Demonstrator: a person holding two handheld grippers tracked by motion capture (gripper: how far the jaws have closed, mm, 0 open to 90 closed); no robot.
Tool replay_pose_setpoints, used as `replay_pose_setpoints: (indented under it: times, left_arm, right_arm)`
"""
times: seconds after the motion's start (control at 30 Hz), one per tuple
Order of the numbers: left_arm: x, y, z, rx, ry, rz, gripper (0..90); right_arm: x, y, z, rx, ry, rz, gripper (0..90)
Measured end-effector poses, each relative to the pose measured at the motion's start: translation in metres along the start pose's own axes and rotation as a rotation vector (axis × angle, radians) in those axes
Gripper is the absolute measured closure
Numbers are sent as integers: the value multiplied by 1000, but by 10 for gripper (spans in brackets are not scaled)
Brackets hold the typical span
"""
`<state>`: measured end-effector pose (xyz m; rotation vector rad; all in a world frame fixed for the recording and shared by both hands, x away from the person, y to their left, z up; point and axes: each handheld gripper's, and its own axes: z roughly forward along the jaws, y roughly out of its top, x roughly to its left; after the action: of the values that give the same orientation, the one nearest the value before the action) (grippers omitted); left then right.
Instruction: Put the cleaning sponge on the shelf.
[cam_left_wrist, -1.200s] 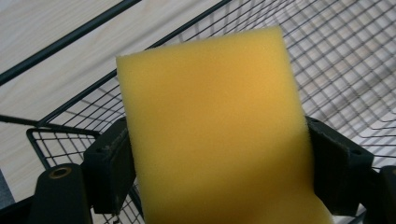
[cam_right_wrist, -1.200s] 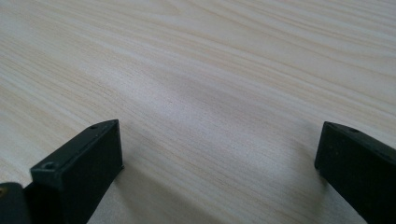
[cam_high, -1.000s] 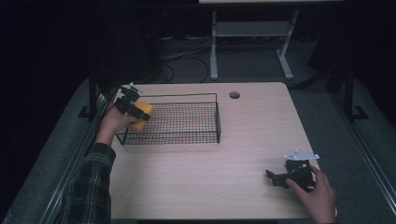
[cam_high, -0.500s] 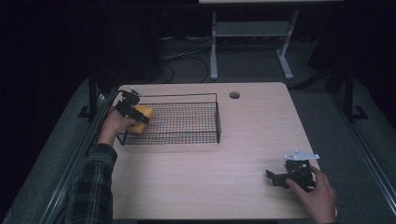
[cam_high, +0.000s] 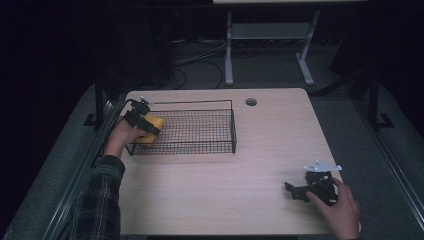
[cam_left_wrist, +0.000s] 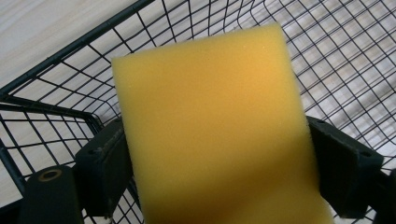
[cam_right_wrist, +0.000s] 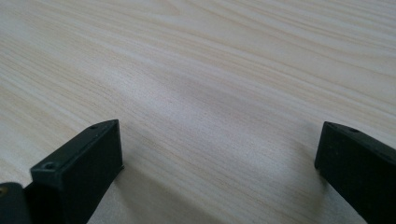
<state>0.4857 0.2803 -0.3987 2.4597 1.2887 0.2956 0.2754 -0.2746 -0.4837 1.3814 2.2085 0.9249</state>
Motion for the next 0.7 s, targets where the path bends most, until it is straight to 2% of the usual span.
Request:
replay_pose_setpoints:
  times: [0.27, 0.53, 0.63, 0.7]
  left_arm:
    - [0, 0, -4, -12, 1, -10, 134]
    - [-4, -3, -20, -83, 3, -20, 135]
    - [-8, -8, -28, -119, -5, -27, 137]
    - [-10, -11, -32, -126, -5, -27, 138]
  right_arm:
    - [0, 0, 0, 0, 0, 0, 1]
    - [0, 0, 0, 0, 0, 0, 1]
    - [0, 0, 0, 0, -1, -1, 1]
    - [0, 0, 0, 1, -1, -1, 1]
